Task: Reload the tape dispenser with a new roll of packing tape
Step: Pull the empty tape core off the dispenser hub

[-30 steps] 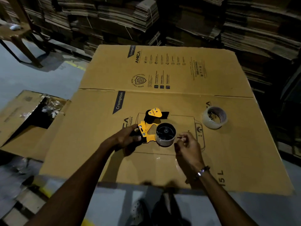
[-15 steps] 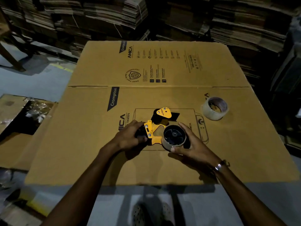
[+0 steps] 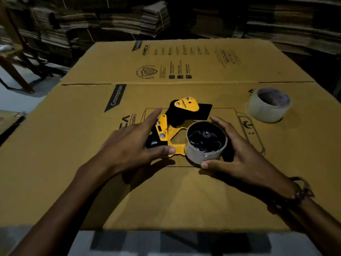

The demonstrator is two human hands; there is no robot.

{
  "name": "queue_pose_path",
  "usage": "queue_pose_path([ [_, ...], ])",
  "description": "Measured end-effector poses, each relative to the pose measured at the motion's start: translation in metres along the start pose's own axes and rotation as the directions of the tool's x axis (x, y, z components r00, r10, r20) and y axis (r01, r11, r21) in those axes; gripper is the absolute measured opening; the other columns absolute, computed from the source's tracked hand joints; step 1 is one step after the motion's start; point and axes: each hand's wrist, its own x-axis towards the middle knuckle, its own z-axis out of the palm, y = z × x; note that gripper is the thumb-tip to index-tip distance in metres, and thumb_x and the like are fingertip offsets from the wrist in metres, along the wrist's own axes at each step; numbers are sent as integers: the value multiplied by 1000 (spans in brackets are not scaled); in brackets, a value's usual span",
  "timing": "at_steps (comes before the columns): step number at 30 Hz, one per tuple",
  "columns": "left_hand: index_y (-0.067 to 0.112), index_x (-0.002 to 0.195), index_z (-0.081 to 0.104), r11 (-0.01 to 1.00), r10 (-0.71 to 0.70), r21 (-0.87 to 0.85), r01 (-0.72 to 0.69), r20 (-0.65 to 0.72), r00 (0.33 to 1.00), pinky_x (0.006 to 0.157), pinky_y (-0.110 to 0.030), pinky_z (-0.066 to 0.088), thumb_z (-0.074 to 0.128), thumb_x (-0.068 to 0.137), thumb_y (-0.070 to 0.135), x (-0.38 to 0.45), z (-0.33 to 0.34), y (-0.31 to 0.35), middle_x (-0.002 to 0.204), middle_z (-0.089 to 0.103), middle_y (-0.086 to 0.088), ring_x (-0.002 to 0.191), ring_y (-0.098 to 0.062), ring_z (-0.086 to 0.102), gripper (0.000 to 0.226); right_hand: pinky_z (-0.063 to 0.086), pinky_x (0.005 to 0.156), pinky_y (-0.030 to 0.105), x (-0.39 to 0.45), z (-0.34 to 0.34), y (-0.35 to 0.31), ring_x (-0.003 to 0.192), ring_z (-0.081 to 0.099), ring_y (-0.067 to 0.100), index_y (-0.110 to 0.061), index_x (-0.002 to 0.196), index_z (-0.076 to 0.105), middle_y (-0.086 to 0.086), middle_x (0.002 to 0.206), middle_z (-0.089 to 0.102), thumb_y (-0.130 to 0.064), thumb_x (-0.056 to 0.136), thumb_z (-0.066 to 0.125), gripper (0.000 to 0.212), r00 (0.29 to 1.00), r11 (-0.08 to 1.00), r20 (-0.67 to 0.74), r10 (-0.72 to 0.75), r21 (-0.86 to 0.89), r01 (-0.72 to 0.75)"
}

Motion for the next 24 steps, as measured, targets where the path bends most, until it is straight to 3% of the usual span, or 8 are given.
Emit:
queue_pose_path([
  [2, 37, 157, 0, 998, 21, 51, -20, -33, 999, 74, -30, 42, 46, 68, 81, 2, 7, 3, 138, 58, -2, 102, -18, 57, 109, 42, 115, 38, 0, 0, 5, 134, 46, -6, -59, 150, 23, -35, 143, 45, -37, 73, 89, 103, 999, 999, 11, -31, -7, 31],
  [5, 36, 156, 5, 997, 12, 81, -6, -71, 997, 82, -38, 48, 46, 62, 80, 4, 14, 1, 141, 55, -6, 114, -27, 57, 111, 40, 116, 36, 3, 0, 12, 135, 46, -5, -52, 153, 22, -30, 146, 46, -38, 71, 89, 107, 996, 996, 9, -83, -43, 84],
  [11, 34, 154, 15, 1000, 13, -24, -14, -33, 999, 98, -46, 50, 62, 62, 71, 3, 13, -2, 145, 50, -4, 122, -23, 52, 110, 40, 110, 18, 3, -5, 14, 133, 42, -11, -41, 156, 23, -28, 144, 45, -49, 64, 85, 111, 986, 962, 46, -160, -216, 166],
  [14, 31, 152, 22, 995, 2, -97, -4, -24, 1000, 100, -48, 49, 69, 60, 67, -7, 14, 3, 144, 51, -5, 123, -24, 53, 109, 42, 110, 25, -8, -3, 16, 133, 47, -2, -40, 155, 27, -20, 148, 47, -46, 67, 88, 107, 985, 965, 36, -169, -196, 173],
  [19, 26, 149, 28, 990, -23, -138, 21, -11, 1000, 103, -40, 48, 82, 71, 46, -29, 17, 13, 143, 50, -6, 123, -22, 51, 97, 43, 113, 34, -31, 5, 11, 134, 49, 6, -34, 156, 27, -14, 148, 49, -47, 70, 86, 105, 987, 980, 16, -163, -117, 163],
  [24, 26, 141, 30, 999, -32, 32, 39, -201, 979, 89, -45, 50, 81, 74, 49, -55, 32, 28, 132, 57, -7, 110, -24, 56, 87, 40, 112, 30, -47, 18, 7, 136, 44, 10, -25, 157, 26, -7, 150, 45, -42, 72, 88, 106, 966, 945, -112, -232, -262, 196],
])
